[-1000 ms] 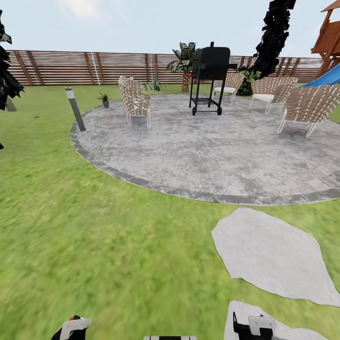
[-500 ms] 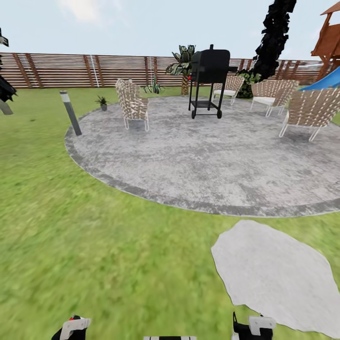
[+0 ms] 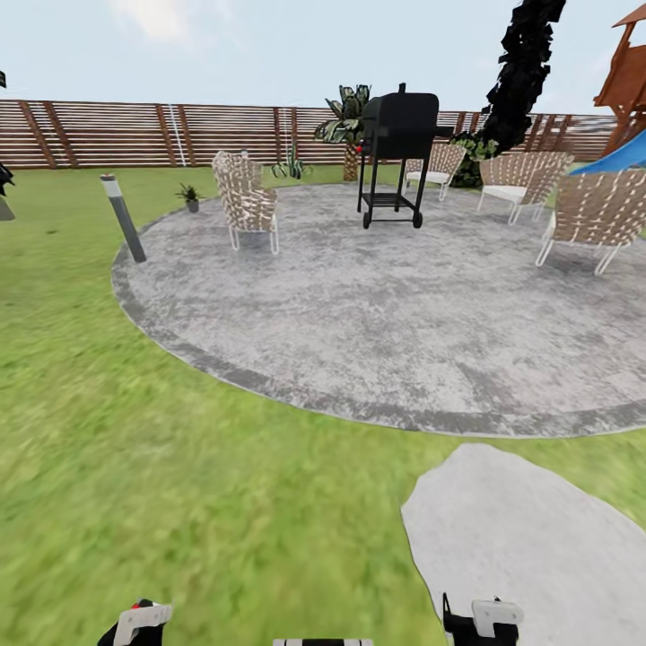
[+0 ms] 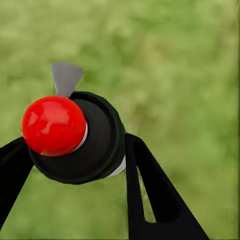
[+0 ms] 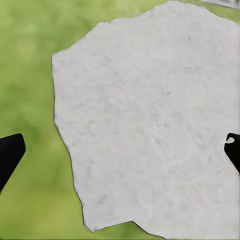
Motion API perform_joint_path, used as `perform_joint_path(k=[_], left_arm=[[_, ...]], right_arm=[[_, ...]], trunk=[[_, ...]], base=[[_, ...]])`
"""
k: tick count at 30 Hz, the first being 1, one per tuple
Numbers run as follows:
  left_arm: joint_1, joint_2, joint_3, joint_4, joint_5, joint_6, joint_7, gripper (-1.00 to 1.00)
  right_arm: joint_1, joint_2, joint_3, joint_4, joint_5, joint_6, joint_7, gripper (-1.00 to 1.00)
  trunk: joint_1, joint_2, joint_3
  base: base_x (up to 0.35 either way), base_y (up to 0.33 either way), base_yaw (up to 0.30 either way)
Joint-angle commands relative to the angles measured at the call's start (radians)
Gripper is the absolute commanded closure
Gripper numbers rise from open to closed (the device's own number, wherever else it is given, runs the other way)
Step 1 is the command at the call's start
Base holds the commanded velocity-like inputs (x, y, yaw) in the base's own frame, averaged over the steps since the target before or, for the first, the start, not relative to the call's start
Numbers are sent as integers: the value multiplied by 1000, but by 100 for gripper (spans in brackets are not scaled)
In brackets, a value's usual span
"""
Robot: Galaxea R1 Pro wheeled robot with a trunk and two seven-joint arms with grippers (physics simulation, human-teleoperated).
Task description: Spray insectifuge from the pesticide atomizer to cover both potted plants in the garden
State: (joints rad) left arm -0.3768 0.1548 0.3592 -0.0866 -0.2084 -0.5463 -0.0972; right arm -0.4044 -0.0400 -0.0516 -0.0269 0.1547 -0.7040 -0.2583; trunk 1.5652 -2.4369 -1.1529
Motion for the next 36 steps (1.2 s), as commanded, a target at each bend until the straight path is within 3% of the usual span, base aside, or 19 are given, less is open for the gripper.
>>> perform_joint_path(k=[1, 36], left_arm=[[-1, 0, 9, 1, -6, -3, -6, 100], [-1, 0, 9, 1, -5, -3, -6, 100]], right_arm=[[-1, 0, -5, 1, 11, -2, -6, -100], [-1, 0, -5, 1, 11, -2, -5, -100]], trunk=[[0, 0, -1], [0, 0, -1]], base=[[336, -75, 0], [337, -75, 0]])
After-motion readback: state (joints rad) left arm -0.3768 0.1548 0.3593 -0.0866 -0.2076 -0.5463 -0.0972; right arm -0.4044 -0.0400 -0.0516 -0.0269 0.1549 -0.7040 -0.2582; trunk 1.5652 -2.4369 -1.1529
